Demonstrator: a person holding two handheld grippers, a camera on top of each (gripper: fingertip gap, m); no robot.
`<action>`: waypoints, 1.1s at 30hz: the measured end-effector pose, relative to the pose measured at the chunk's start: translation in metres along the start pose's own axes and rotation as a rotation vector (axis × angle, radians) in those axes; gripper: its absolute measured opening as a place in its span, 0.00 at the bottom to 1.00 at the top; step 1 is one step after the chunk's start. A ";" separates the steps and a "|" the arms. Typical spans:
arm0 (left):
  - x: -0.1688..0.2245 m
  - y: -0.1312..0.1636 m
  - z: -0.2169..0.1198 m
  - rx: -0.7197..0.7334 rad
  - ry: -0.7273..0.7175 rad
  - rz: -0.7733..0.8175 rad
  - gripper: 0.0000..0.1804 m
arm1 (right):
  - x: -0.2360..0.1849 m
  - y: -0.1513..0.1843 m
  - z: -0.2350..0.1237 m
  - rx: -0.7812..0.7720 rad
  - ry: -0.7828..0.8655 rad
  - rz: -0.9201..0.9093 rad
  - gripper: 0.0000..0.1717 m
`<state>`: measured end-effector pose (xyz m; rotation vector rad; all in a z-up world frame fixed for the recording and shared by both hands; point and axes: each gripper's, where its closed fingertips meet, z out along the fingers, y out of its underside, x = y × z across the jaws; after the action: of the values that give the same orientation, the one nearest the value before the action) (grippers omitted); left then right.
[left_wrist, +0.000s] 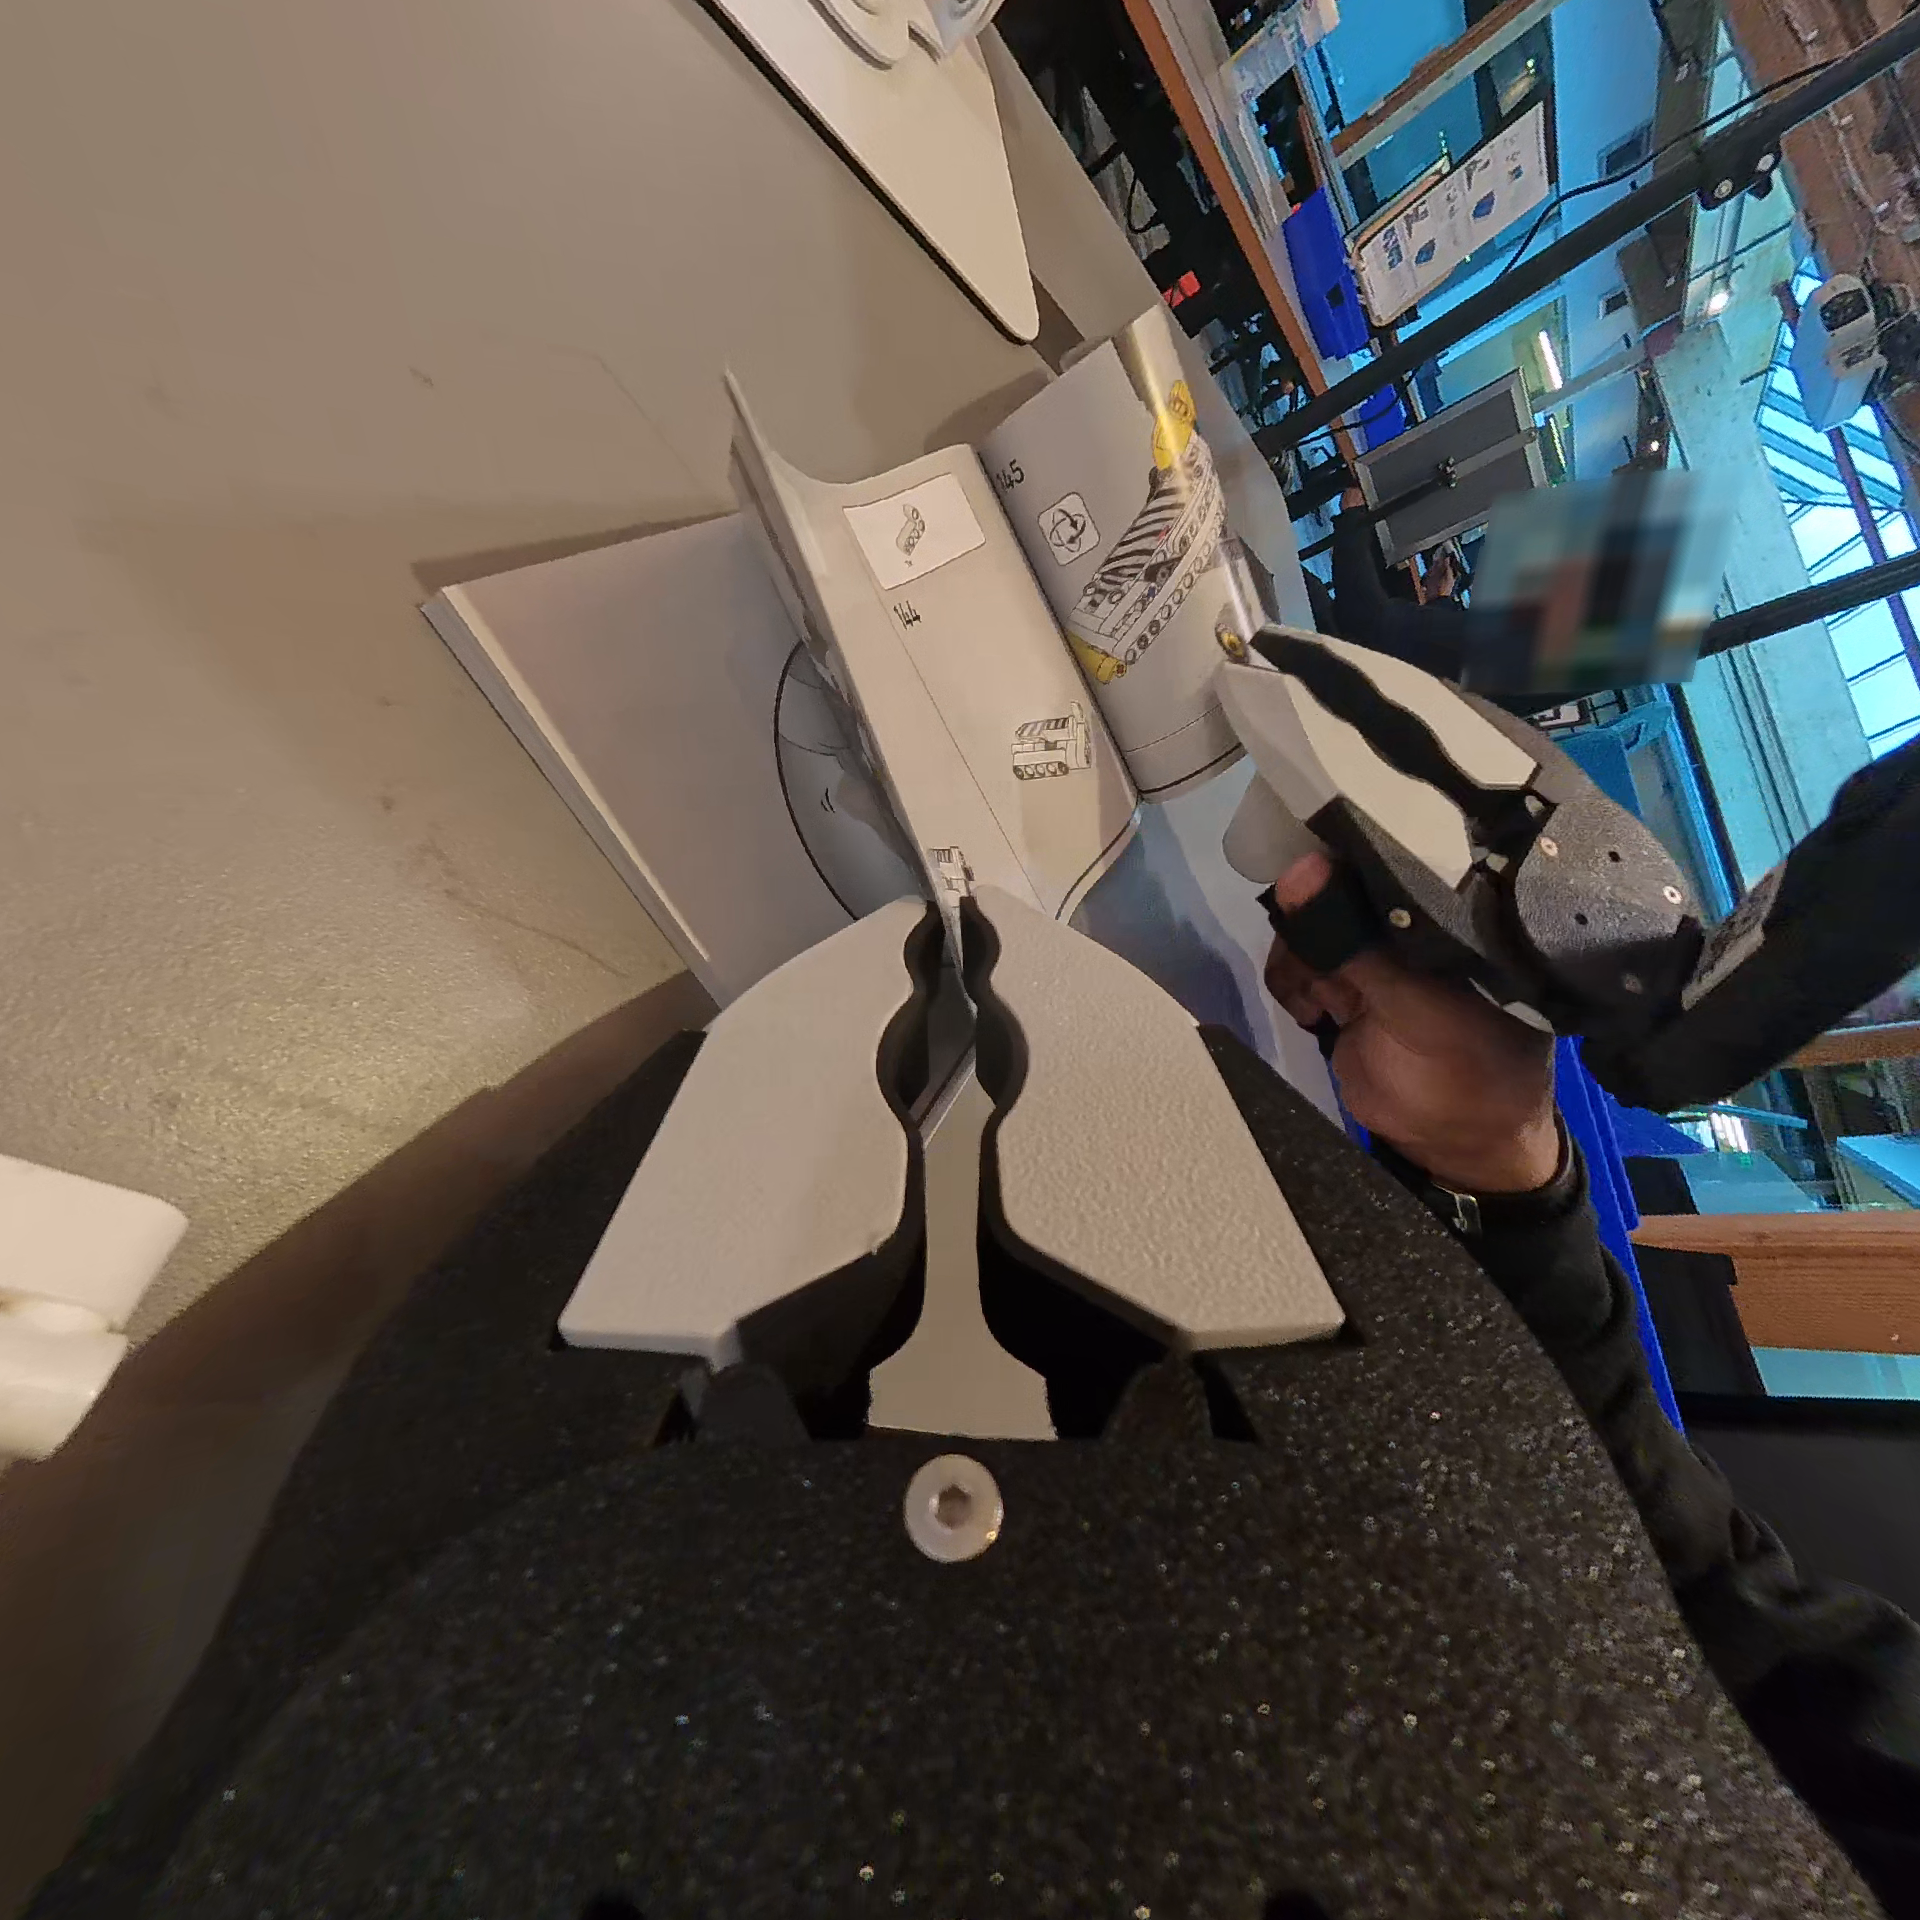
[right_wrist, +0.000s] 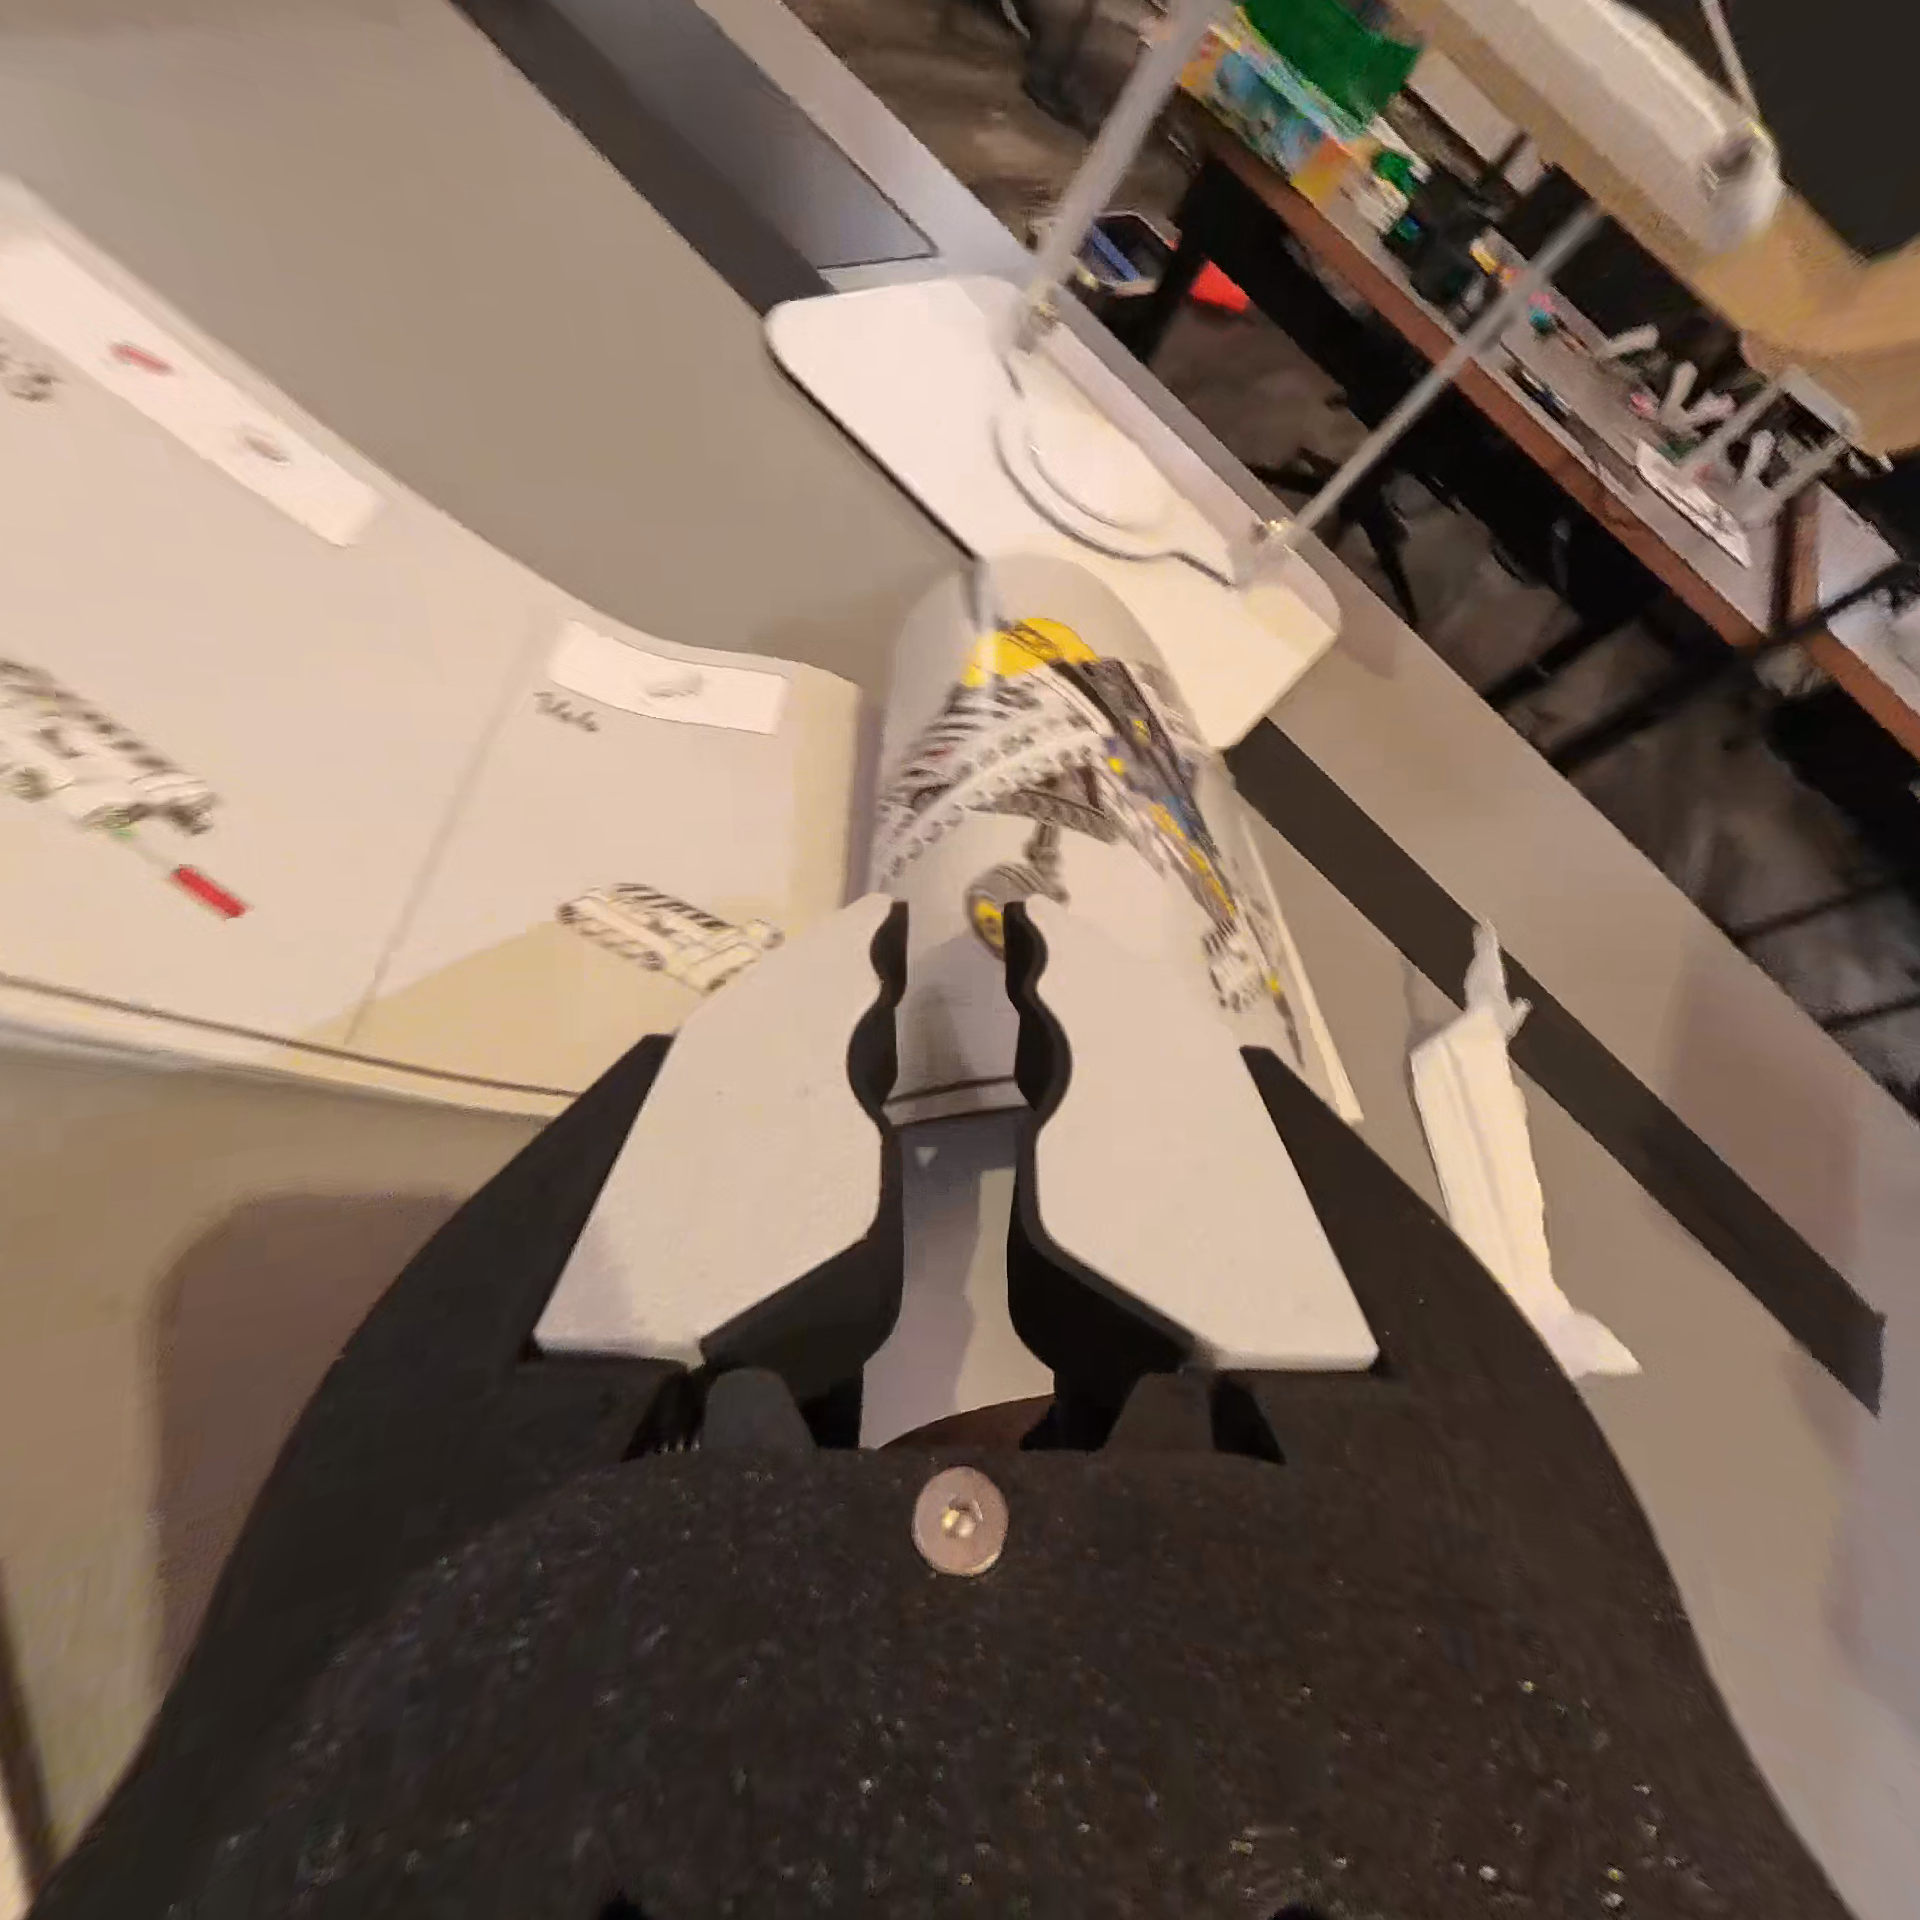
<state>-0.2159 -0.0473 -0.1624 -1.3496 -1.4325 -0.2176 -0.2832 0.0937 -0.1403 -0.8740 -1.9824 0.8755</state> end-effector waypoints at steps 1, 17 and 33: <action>0.000 0.000 0.000 0.001 -0.001 0.003 0.02 | 0.007 0.002 -0.001 0.002 0.012 0.046 0.11; 0.015 -0.035 -0.027 0.198 -0.209 0.356 0.17 | 0.029 0.032 -0.009 -0.054 0.052 0.167 0.15; -0.006 0.036 0.018 -0.294 -0.435 0.903 0.21 | 0.018 0.063 -0.034 -0.134 0.032 0.216 0.16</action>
<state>-0.1987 -0.0260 -0.1923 -2.2480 -1.0033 0.5030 -0.2459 0.1506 -0.1685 -1.1896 -1.9621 0.8493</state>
